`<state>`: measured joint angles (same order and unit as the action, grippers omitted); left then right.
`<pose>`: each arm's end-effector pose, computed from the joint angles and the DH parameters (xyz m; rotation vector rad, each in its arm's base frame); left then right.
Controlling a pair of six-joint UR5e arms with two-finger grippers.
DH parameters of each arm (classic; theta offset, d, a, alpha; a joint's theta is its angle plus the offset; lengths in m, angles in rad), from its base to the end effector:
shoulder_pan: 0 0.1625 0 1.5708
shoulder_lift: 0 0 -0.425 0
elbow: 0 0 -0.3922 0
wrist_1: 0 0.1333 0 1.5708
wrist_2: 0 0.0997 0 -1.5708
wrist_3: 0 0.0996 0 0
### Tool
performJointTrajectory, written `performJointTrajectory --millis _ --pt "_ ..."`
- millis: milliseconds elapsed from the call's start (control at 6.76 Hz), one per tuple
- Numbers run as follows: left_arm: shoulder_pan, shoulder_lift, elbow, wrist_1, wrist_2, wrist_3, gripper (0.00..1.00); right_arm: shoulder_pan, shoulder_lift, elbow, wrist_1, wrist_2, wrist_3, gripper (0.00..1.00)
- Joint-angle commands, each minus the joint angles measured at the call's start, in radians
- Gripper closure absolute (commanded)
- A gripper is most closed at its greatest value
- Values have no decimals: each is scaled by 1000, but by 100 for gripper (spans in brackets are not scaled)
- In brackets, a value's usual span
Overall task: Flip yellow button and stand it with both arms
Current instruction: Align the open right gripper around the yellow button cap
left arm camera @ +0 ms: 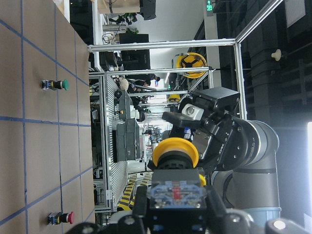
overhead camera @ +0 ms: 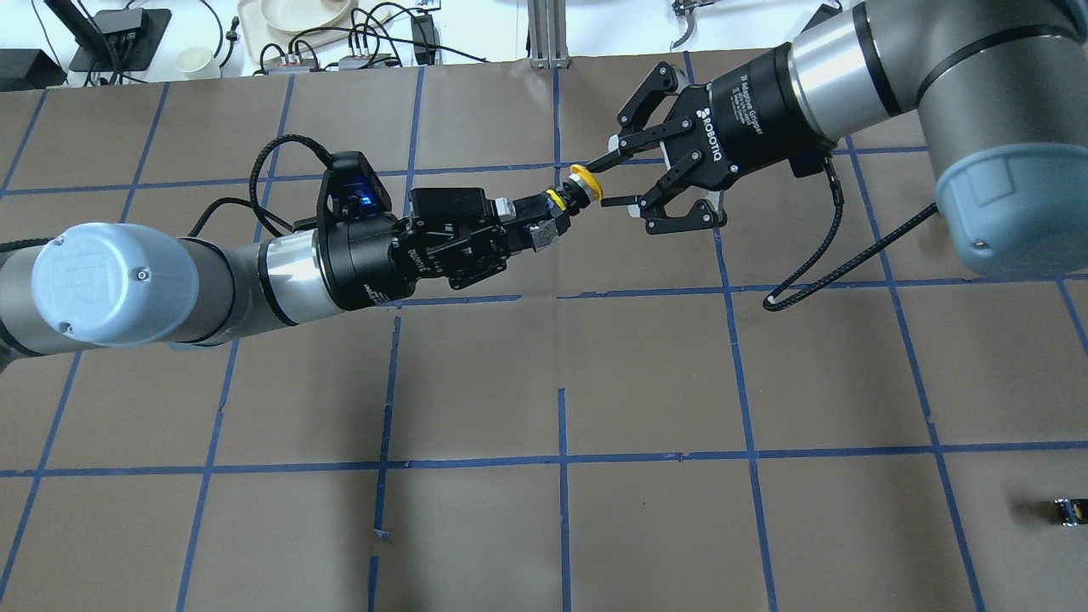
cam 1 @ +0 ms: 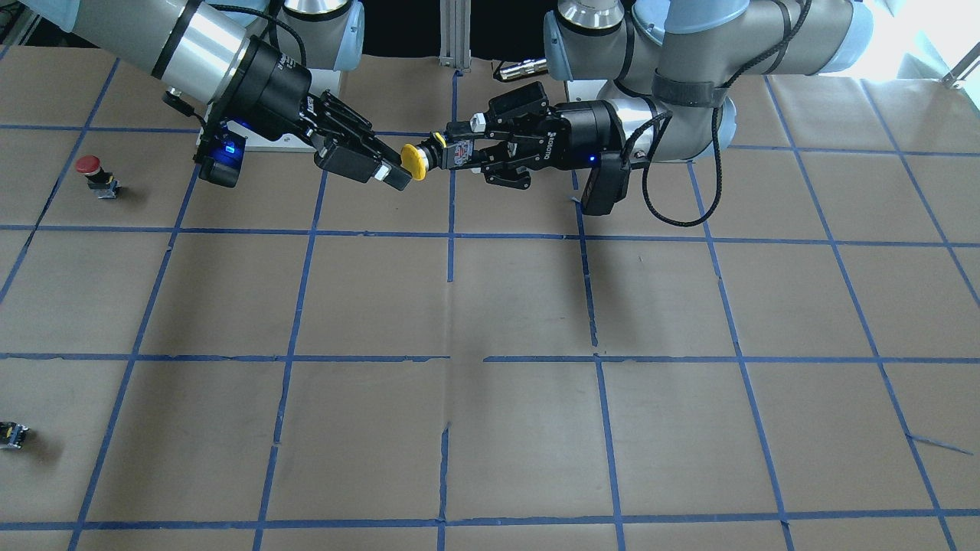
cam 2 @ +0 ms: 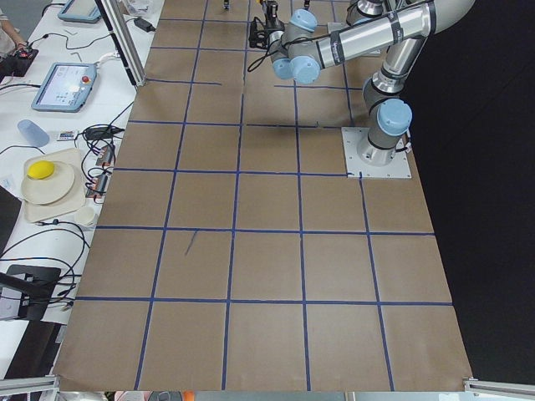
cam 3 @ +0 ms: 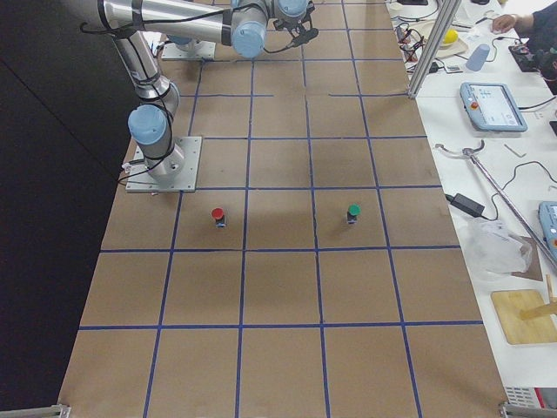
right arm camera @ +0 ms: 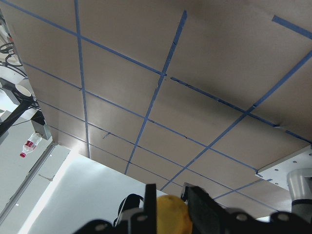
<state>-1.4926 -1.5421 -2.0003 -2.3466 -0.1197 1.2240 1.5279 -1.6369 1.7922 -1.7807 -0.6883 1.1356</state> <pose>-0.2004 -0.4151 0.3468 0.1099 -1.5239 0.1864 0.1902 -0.4710 0.4682 1.2594 1.9376 0.5131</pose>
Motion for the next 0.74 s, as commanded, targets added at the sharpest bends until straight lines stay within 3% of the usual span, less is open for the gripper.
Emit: performJointTrajectory --millis 0,148,444,592 --pt "0 2 0 0 0 0 82 -6 3 -10 0 0 1 80" --pt "0 5 0 0 0 0 82 -14 0 -13 -6 -5 -10 24" --pt "0 7 0 0 0 0 82 -12 -1 -11 -73 -16 -14 14" --pt "0 7 0 0 0 0 82 -9 -6 -4 -141 -17 -52 3"
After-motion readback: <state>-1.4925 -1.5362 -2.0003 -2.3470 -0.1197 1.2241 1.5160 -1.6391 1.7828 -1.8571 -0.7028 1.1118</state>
